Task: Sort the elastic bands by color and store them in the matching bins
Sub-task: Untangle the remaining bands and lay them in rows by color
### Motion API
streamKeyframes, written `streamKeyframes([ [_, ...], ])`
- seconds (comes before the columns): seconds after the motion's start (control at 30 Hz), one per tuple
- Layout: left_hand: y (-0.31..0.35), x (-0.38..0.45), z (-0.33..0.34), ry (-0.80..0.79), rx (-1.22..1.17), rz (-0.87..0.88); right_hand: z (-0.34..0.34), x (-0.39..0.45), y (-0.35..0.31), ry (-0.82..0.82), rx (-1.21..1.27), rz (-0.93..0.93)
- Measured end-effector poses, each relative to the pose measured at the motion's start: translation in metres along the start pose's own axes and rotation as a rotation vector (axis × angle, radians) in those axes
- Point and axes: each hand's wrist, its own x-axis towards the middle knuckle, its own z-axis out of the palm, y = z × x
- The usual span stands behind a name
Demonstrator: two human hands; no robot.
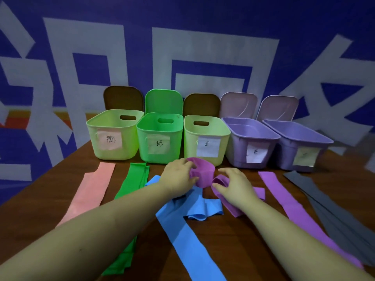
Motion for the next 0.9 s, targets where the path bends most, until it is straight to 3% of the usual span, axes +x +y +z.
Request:
streamKeyframes([
  [0.23,0.011,0.010,0.022,0.055,0.102,-0.108,0.016,0.011,0.008,-0.002,0.014,0.023],
  [0.37,0.010,0.016,0.027,0.073,0.139,-0.028,0.019,0.018,0.007,0.008,0.051,-0.004],
  [0.43,0.011,0.022,0.020,0.087,-0.001,-0.005,0.018,0.021,0.004,0.009,0.100,-0.038],
  [0.5,0.015,0.027,0.006,0.033,-0.293,-0.023,0.018,0.025,-0.001,0.004,0.141,-0.056],
  [0.57,0.017,0.034,-0.011,-0.029,-0.508,-0.020,0.018,0.028,-0.006,-0.002,0.326,-0.030],
  [0.67,0.015,0.038,-0.033,-0.068,-0.732,-0.017,0.009,0.031,-0.020,-0.001,0.841,0.100],
  [0.77,0.009,0.036,-0.046,-0.079,-0.933,-0.042,-0.001,0.035,-0.033,-0.008,1.179,0.227],
  [0.9,0.005,0.030,-0.056,-0.061,-0.995,-0.026,-0.012,0.036,-0.051,-0.036,1.314,0.265],
])
